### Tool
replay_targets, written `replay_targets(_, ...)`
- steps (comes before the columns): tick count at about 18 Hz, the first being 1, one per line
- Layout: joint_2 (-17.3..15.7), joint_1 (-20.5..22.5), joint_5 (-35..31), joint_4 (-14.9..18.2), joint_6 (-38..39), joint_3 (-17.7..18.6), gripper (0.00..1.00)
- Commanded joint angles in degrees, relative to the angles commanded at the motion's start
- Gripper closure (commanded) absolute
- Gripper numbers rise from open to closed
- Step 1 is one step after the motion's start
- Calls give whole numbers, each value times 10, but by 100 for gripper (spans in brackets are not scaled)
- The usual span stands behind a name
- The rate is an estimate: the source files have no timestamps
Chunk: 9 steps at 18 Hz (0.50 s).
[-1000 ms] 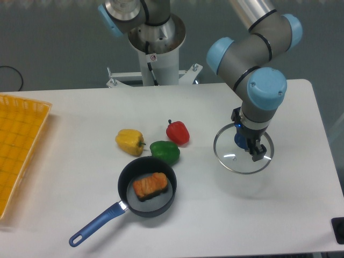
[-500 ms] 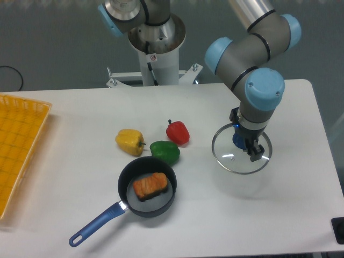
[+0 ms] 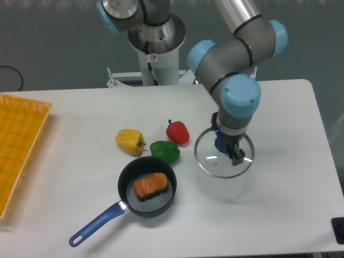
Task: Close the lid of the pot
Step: 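Carry the glass lid over the blue-handled saucepan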
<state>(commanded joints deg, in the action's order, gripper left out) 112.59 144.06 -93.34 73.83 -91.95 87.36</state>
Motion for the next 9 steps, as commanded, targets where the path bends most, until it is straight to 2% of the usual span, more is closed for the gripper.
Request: replay_targets(9,0,-66,10,19,79,-1,41)
